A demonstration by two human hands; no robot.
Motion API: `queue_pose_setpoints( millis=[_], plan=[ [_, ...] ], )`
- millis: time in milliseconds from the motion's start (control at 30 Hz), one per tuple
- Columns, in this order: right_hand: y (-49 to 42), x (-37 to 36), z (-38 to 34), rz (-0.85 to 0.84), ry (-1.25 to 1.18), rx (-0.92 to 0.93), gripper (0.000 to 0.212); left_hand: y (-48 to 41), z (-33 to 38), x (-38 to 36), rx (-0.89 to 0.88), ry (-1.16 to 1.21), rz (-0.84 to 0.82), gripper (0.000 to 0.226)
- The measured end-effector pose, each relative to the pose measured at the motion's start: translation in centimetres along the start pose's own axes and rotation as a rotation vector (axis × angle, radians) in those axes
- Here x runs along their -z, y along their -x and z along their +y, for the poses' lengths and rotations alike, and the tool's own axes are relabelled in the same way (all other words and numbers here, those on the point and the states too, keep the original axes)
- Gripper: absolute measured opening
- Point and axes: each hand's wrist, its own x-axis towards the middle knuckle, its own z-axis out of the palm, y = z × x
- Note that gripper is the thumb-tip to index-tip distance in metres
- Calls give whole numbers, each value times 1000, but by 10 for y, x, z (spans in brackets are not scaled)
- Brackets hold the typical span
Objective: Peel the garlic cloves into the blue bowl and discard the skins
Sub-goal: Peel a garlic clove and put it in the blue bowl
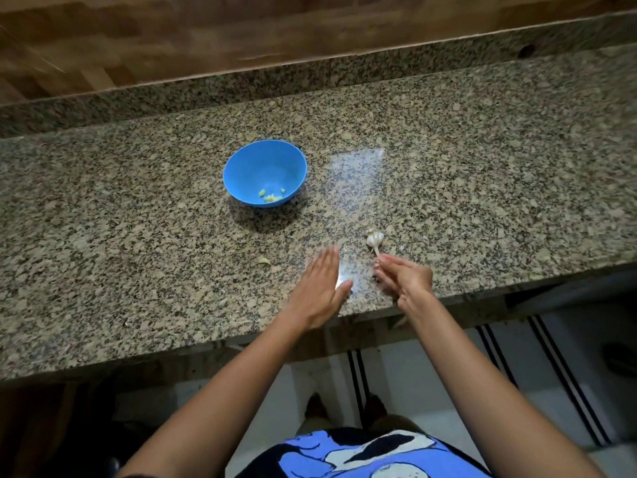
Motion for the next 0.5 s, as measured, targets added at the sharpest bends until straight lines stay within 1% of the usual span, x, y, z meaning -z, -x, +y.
queue_pose_setpoints(
  millis=[133, 233, 300, 367, 433, 500],
  plan=[
    [-4, 18, -3, 26, -38, 31, 11, -42, 12, 3, -26, -10, 1, 63],
    [-6, 23, -4, 27, -64, 33, 10, -35, 4, 4, -177, -26, -4, 52],
    [-4, 22, -4, 28, -90, 32, 8, -22, -4, 6, -240, -1, 58, 46],
    [-1, 21, -3, 32, -114, 24, 7, -6, -14, 9, -319, -53, 143, 46],
    [1, 21, -4, 30, -122, 16, 6, 4, -24, 10, -338, -90, 193, 45],
    [1, 20, -5, 29, -125, 9, 7, 10, -25, 14, -285, -114, 183, 37]
  ],
)
